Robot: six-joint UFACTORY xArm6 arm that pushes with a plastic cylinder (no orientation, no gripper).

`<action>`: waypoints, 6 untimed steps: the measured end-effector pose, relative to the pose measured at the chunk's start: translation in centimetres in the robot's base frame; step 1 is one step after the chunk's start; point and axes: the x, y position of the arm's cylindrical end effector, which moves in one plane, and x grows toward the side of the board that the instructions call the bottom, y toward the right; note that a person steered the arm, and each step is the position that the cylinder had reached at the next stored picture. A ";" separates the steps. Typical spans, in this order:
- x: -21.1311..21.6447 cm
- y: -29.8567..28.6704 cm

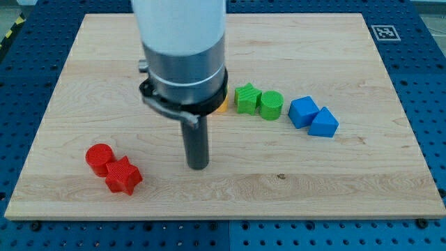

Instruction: Push the red star to the bottom of the red circle

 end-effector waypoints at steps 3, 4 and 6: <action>3.2 -10.5; 3.2 -9.4; -4.0 -0.6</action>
